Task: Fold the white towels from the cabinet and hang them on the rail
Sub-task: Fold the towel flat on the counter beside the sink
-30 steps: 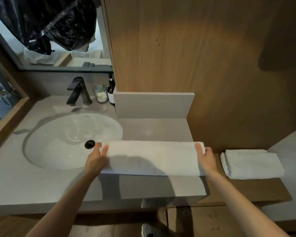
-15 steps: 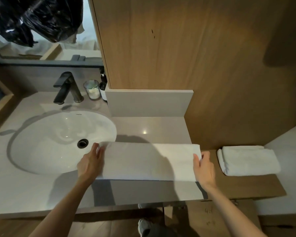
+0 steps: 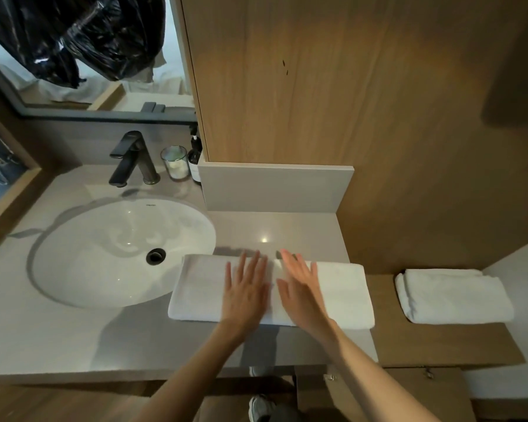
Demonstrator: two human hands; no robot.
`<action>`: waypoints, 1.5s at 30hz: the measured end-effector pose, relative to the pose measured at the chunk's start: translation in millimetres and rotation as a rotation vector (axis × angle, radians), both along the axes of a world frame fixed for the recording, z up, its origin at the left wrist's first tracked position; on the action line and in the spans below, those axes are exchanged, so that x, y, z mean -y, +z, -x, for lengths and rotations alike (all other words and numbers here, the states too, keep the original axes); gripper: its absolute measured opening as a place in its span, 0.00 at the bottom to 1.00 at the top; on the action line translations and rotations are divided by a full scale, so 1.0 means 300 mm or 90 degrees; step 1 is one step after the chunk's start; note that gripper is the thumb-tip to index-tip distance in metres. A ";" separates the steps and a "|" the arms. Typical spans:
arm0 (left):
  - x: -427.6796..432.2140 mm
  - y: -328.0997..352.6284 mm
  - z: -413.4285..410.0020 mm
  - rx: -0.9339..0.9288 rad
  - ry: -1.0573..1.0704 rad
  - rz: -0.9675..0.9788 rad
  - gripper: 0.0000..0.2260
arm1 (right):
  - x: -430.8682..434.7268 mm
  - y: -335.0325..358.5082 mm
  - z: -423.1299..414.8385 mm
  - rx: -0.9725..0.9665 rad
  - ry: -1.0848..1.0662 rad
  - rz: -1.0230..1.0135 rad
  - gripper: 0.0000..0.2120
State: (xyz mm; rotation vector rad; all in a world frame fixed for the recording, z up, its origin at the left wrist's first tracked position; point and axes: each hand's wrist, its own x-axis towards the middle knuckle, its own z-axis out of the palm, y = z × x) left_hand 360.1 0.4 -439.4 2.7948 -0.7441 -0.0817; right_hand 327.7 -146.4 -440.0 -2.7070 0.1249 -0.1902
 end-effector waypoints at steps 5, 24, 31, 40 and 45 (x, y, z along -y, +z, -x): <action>0.001 -0.068 -0.008 -0.003 0.032 -0.058 0.26 | -0.039 -0.052 0.006 -0.074 0.012 0.114 0.25; -0.318 -0.058 -0.053 -0.046 0.227 0.018 0.27 | 0.322 -0.048 0.177 -0.183 -0.145 -0.005 0.28; -0.353 -0.050 -0.085 -0.068 0.281 0.152 0.21 | 0.317 -0.038 0.206 -0.194 -0.244 -0.202 0.29; -0.371 -0.088 0.022 0.008 0.258 0.171 0.21 | 0.280 -0.005 0.319 -0.081 -0.273 -0.298 0.27; -0.378 -0.087 0.130 -0.060 0.279 0.307 0.18 | 0.255 -0.004 0.437 -0.028 -0.331 -0.328 0.24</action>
